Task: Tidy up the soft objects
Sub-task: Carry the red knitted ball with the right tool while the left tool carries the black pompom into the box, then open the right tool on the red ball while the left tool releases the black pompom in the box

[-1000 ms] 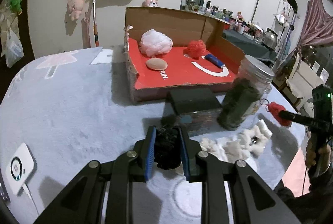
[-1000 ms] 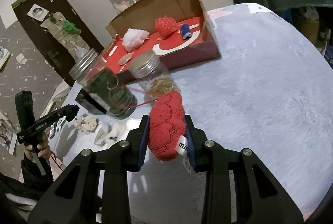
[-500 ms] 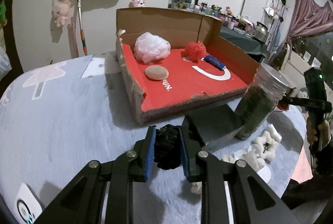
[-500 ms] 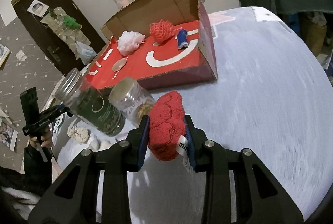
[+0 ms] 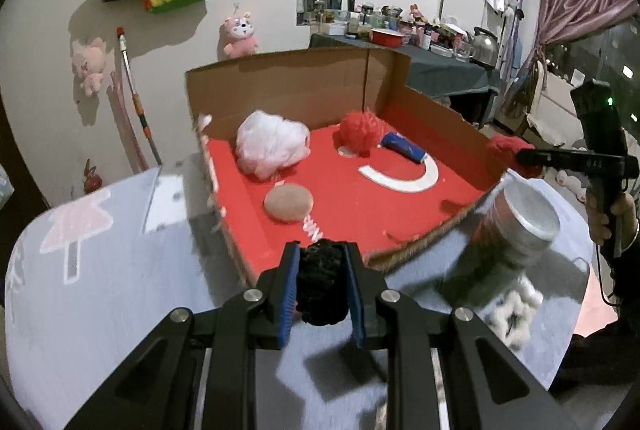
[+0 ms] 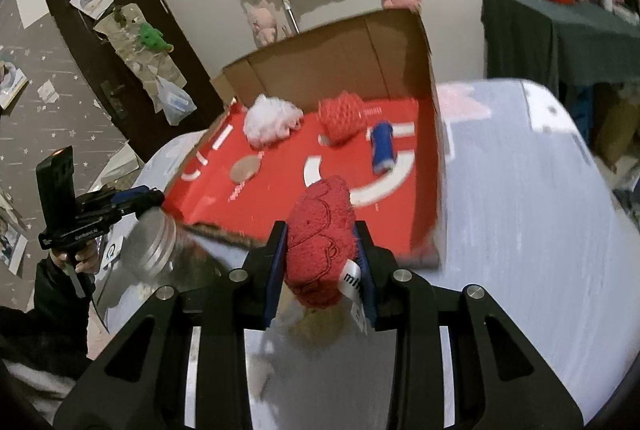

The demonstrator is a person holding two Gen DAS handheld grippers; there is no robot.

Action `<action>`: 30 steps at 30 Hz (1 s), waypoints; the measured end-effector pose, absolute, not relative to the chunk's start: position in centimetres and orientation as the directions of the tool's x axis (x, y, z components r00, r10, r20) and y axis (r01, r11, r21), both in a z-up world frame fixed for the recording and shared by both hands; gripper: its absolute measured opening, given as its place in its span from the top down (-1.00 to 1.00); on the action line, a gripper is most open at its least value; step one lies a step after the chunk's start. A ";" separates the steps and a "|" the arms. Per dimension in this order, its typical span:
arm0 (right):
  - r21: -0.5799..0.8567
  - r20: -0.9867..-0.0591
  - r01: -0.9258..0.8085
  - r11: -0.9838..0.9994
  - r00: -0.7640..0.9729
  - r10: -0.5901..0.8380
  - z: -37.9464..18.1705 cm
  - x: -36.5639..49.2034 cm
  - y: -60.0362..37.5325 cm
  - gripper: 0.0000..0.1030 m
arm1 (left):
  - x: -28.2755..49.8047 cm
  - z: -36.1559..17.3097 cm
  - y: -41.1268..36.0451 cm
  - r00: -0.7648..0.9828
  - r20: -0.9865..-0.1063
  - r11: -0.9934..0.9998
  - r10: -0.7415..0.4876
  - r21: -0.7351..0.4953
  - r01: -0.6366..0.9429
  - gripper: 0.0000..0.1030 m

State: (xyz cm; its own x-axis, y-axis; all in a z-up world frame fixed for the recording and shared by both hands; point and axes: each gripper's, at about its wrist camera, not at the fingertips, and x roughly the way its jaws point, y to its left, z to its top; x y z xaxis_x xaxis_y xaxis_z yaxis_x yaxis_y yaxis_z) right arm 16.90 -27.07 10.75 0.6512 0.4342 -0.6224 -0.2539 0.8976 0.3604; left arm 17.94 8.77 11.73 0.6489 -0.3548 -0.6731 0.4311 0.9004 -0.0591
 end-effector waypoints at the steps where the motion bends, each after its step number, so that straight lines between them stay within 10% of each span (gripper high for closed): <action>1: 0.355 -0.619 -0.262 0.897 0.653 0.436 11.2 17.5 -26.8 0.41 | 18.6 11.9 8.3 0.643 -0.676 0.897 -0.360 -0.062 0.437 0.54; 30: 0.145 -0.905 -0.240 0.960 0.360 0.227 5.8 35.8 -18.2 0.41 | 31.6 7.2 -2.8 0.385 -0.900 0.834 -0.204 0.046 0.550 0.54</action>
State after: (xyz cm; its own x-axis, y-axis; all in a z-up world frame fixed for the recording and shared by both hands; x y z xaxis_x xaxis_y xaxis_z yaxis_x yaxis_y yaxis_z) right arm 35.76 -18.21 5.82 0.3603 0.2267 -0.9049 -0.2403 0.9598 0.1448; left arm 31.59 -2.77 7.18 0.3848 -0.2041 -0.9002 0.5499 0.8340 0.0460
